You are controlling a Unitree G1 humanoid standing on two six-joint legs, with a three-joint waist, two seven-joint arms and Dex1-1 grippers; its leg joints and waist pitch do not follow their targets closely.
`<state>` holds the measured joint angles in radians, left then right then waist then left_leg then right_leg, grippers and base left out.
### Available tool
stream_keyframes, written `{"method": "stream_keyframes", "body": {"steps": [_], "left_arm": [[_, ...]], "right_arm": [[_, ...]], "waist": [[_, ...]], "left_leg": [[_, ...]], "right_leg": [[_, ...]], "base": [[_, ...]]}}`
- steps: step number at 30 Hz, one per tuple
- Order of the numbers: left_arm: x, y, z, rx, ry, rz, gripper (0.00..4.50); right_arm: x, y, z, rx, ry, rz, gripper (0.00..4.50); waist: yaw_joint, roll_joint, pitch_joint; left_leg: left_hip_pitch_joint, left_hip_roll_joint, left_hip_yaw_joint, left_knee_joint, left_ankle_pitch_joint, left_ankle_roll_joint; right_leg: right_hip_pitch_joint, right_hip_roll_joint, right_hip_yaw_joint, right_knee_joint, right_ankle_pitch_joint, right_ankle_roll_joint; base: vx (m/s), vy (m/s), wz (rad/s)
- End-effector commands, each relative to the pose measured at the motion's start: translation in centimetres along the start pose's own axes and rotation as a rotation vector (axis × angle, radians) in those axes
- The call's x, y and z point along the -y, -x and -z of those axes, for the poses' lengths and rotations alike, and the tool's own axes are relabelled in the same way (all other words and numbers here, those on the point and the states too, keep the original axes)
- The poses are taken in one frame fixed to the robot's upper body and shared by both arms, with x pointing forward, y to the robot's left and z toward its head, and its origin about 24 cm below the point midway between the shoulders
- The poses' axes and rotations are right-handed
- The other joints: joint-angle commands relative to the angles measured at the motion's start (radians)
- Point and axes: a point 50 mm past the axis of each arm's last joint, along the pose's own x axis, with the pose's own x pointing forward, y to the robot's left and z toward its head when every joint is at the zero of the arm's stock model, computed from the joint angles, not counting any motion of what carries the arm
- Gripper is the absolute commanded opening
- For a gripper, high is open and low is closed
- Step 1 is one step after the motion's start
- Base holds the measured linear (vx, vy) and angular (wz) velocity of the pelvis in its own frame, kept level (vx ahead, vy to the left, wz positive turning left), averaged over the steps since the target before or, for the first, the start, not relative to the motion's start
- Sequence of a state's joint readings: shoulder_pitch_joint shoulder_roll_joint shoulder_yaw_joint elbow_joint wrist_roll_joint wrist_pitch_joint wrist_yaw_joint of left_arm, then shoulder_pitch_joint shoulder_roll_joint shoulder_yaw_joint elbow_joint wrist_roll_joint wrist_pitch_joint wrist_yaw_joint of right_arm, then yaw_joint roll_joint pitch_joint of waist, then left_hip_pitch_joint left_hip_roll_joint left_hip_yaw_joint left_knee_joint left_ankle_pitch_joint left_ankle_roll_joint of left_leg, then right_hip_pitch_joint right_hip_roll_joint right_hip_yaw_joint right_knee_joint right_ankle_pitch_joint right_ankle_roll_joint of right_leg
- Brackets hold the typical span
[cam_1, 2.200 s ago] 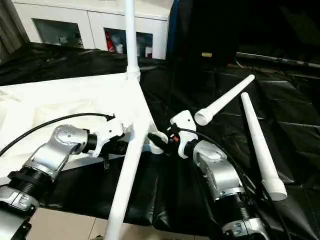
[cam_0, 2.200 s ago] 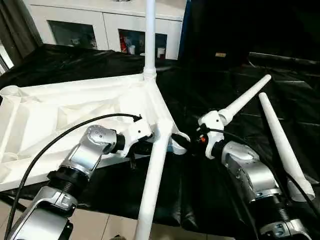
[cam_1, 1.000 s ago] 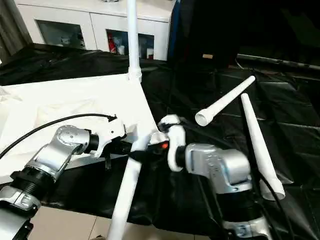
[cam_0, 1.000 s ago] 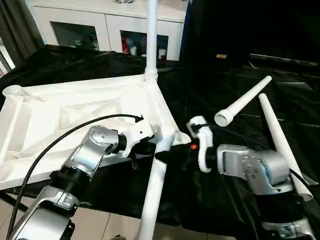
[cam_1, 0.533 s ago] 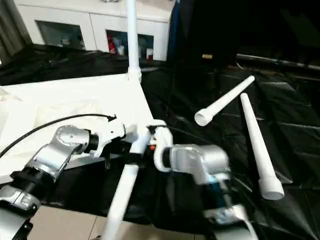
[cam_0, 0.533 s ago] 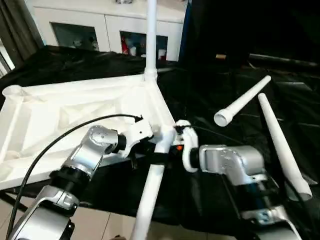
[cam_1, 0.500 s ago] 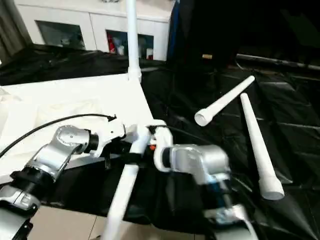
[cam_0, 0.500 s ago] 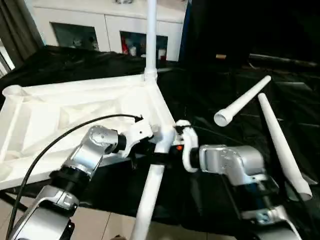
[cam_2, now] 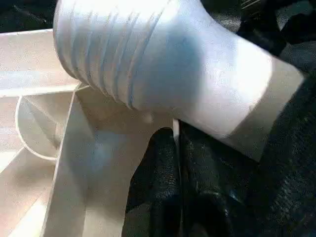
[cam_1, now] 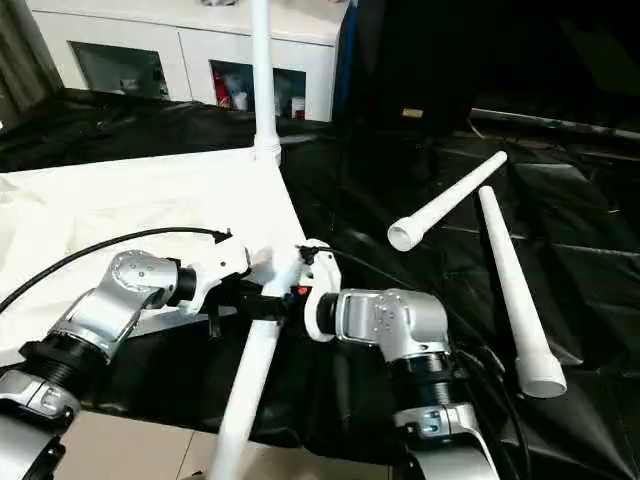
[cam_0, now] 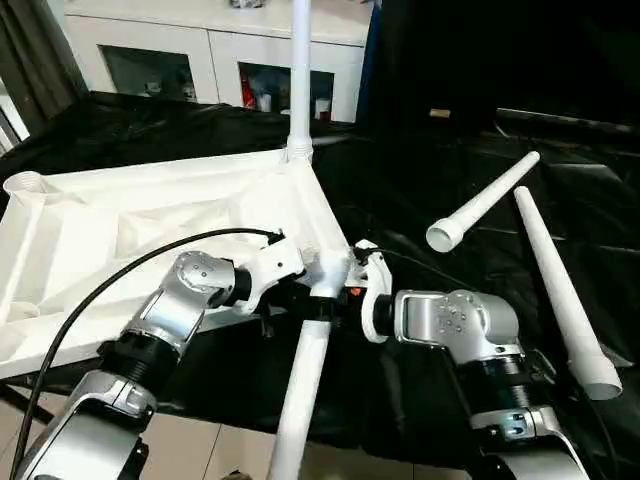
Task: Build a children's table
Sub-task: Pick table leg
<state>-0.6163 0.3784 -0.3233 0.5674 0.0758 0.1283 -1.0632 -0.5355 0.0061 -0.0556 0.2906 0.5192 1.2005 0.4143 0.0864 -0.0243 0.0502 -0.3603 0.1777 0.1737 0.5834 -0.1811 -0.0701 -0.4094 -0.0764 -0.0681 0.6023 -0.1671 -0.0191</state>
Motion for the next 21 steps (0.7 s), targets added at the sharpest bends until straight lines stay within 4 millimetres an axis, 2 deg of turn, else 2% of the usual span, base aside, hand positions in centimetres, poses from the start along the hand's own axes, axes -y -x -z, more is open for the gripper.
{"method": "stream_keyframes", "body": {"steps": [1,2,7,8,13,14,18,21], "left_arm": [[-0.6,0.5,-0.3,-0.011,-0.029,-0.029,0.00],[-0.6,0.5,-0.3,-0.008,-0.033,-0.032,0.00],[-0.8,0.4,-0.4,-0.002,-0.046,-0.036,0.00],[-1.1,0.4,-0.5,0.011,-0.045,-0.065,0.29],[-2.1,0.7,-1.5,0.078,0.002,-0.121,0.69],[-2.4,0.9,-1.7,0.089,0.004,-0.136,0.92],[-2.9,1.5,-2.5,0.153,0.013,-0.170,1.06],[-3.4,2.1,-3.0,0.205,0.031,-0.203,1.44]], "right_arm": [[0.8,1.0,-0.8,0.061,-0.030,0.040,2.97],[1.0,1.1,-0.8,0.068,-0.040,0.043,2.74],[1.2,1.6,-0.9,0.093,-0.072,0.037,2.48],[1.4,2.1,-1.0,0.108,-0.089,0.038,2.30],[2.1,3.8,-1.9,0.185,-0.132,0.043,2.16],[2.0,4.4,-2.5,0.219,-0.138,0.037,2.11],[2.0,6.5,-4.4,0.335,-0.146,0.016,2.04],[1.9,7.9,-5.7,0.407,-0.144,0.003,1.94]], "waist": [[-0.001,0.017,-0.065],[-0.002,0.022,-0.065],[-0.001,0.019,-0.068],[0.000,0.017,-0.067],[0.003,0.013,-0.066],[0.004,0.019,-0.067],[0.005,0.018,-0.069],[0.006,0.019,-0.068]], "left_leg": [[0.013,0.048,-0.016,-0.077,-0.222,-0.067],[0.014,0.048,-0.017,-0.078,-0.223,-0.070],[0.013,0.047,-0.015,-0.075,-0.202,-0.064],[0.013,0.047,-0.014,-0.075,-0.194,-0.065],[0.012,0.046,-0.015,-0.076,-0.201,-0.056],[0.013,0.047,-0.016,-0.076,-0.197,-0.059],[0.013,0.044,-0.013,-0.072,-0.179,-0.053],[0.014,0.042,-0.012,-0.070,-0.176,-0.051]], "right_leg": [[0.050,-0.075,0.053,-0.068,-0.235,-0.151],[0.051,-0.075,0.053,-0.067,-0.230,-0.152],[0.053,-0.074,0.052,-0.064,-0.190,-0.162],[0.053,-0.073,0.052,-0.063,-0.181,-0.164],[0.055,-0.077,0.051,-0.069,-0.242,-0.149],[0.055,-0.076,0.051,-0.068,-0.236,-0.150],[0.056,-0.074,0.050,-0.063,-0.185,-0.171],[0.057,-0.072,0.049,-0.061,-0.174,-0.180]], "base": [[0.000,0.000,0.00],[0.000,0.000,0.00],[0.000,0.000,0.00],[0.000,0.000,0.00],[0.000,0.000,0.00],[0.000,0.000,0.00],[0.000,0.000,0.00],[0.000,0.000,0.00]]}}
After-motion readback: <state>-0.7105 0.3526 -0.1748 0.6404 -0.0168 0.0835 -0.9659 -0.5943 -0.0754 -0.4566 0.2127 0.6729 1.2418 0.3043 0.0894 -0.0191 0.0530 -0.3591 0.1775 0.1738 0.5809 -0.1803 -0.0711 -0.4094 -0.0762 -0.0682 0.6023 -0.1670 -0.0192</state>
